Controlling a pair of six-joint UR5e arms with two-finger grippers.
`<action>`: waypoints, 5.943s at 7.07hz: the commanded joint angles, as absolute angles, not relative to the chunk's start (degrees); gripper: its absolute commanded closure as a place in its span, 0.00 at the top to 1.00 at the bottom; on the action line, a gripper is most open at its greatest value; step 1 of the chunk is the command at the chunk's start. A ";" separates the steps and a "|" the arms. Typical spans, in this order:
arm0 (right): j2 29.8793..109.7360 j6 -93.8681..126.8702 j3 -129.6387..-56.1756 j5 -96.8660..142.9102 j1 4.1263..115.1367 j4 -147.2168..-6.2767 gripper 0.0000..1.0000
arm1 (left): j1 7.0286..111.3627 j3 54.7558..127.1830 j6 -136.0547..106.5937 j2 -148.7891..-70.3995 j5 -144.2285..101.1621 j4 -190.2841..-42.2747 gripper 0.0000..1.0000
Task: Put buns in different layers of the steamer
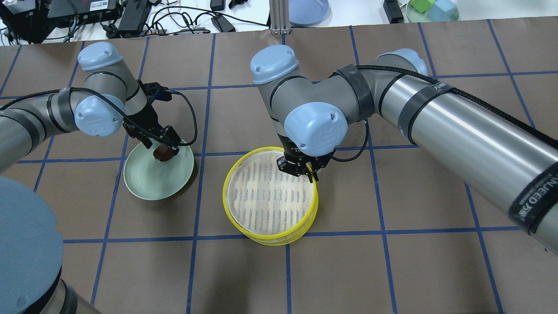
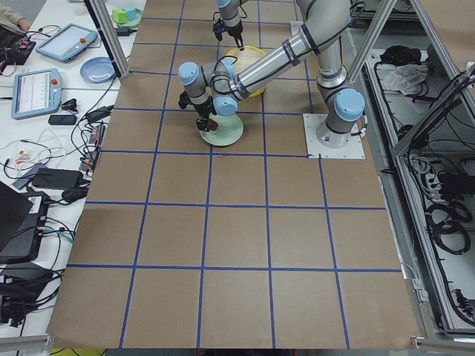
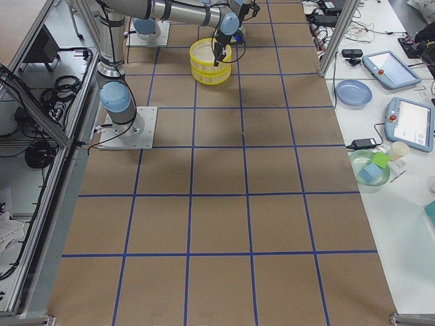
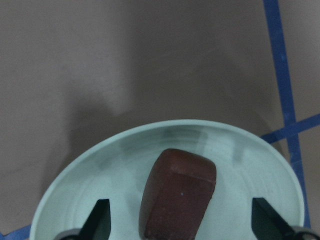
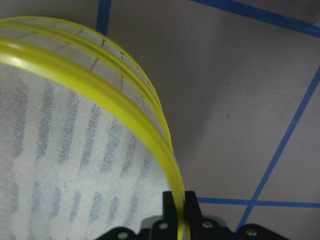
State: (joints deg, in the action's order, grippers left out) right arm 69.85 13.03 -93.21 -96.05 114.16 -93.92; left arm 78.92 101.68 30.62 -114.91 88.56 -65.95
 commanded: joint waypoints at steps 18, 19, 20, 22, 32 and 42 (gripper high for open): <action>91.58 -2.11 -88.68 -88.87 93.52 -89.55 1.00 | 114.14 96.75 -22.75 -97.02 82.70 -80.98 0.00; 91.67 -2.11 -88.59 -88.86 93.08 -89.73 1.00 | 114.08 99.55 -22.42 -97.12 82.88 -79.38 0.00; 91.67 -1.94 -88.59 -89.55 92.64 -89.65 1.00 | 114.00 101.49 -21.11 -97.55 83.14 -77.02 0.00; 91.67 -1.85 -88.68 -89.47 92.64 -89.74 1.00 | 113.99 101.86 -20.66 -98.52 84.02 -76.02 0.00; 91.67 -1.85 -88.68 -89.47 92.64 -89.56 1.00 | 104.19 99.41 -9.12 -98.19 86.22 -77.60 1.00; 91.67 -1.49 -88.68 -88.86 92.90 -89.56 1.00 | 80.51 89.82 5.96 -90.96 87.37 -91.32 1.00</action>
State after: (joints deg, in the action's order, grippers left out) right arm 91.67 -1.50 -88.68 -88.92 92.90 -89.56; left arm 81.74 89.23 4.80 -91.02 87.64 -91.24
